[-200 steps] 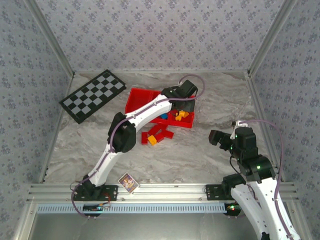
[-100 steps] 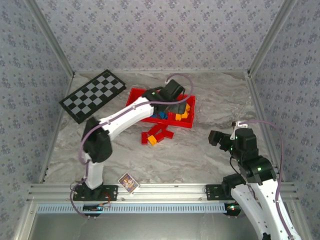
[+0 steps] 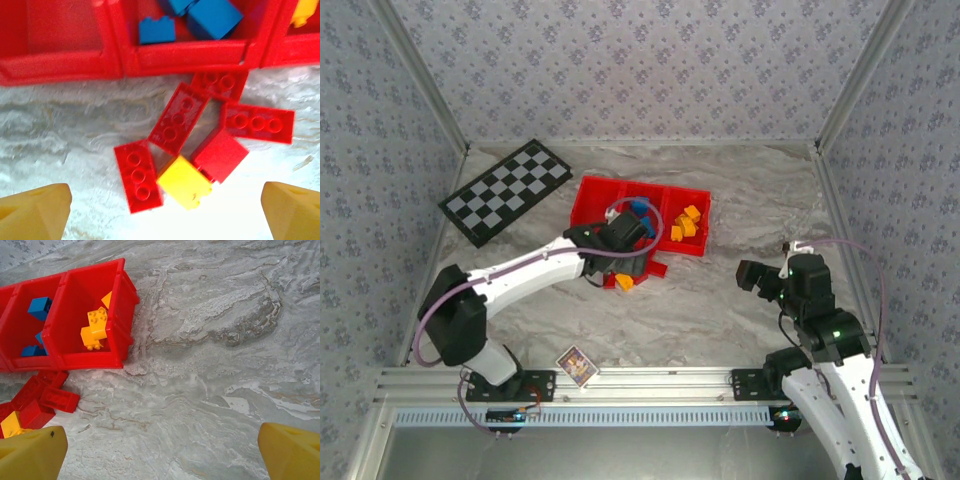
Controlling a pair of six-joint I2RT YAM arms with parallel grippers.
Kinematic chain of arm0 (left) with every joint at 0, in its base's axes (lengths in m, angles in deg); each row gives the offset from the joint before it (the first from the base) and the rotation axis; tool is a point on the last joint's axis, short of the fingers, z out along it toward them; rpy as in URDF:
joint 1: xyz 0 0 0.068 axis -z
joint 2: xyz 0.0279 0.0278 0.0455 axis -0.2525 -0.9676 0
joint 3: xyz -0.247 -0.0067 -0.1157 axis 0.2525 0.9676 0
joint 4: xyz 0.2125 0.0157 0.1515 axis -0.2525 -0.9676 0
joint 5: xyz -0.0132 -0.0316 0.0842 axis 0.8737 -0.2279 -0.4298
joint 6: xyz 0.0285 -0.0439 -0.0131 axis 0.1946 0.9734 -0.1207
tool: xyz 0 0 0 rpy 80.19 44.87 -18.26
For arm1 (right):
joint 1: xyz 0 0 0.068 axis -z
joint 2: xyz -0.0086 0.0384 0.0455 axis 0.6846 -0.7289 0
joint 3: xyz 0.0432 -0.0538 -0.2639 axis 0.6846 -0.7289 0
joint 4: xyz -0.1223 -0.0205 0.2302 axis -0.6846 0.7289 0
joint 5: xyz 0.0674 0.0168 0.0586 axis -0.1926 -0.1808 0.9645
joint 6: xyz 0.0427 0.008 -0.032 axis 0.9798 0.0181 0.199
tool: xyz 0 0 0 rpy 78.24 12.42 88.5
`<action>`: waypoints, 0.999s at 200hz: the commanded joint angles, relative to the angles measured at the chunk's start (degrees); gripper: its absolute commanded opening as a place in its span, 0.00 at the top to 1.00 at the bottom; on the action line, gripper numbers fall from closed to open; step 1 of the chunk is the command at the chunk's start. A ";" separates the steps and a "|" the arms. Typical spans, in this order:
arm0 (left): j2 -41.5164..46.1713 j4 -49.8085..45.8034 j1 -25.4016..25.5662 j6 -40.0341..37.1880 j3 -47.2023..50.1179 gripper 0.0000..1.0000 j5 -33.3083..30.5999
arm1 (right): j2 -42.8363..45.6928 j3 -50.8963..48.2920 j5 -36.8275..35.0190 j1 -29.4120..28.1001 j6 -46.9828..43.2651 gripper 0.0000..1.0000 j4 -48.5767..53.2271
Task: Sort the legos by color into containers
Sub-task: Pick up the lego from the center of the table.
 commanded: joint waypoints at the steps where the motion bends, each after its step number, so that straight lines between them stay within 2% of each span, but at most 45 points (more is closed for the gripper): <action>1: 4.59 -0.42 0.76 5.63 2.71 0.05 -1.86 | -0.51 -0.42 -0.28 -0.21 0.74 0.00 -0.49; 42: 3.63 0.27 1.07 4.30 4.67 0.06 0.19 | -0.60 -0.32 -0.19 -0.42 0.94 0.00 -0.25; 78: 1.59 -2.45 1.63 10.17 4.53 0.12 0.00 | -0.69 -0.42 -0.33 -0.43 0.95 0.00 -0.52; 95: 0.64 -0.45 2.53 9.79 4.92 0.13 0.40 | -0.69 -0.42 -0.31 -0.42 0.92 0.00 -0.52; 133: -4.18 1.24 3.29 -2.93 2.22 0.15 2.51 | -0.69 -0.33 -0.10 -0.46 0.70 0.00 -0.39; 165: -8.59 -1.35 3.10 -14.01 -1.40 0.14 4.95 | -0.69 -0.33 -0.17 -0.43 0.65 0.00 -0.39; 200: -13.59 -3.09 2.52 -20.99 -5.66 0.14 7.15 | -0.69 -0.37 -0.31 -0.46 0.65 0.00 -0.37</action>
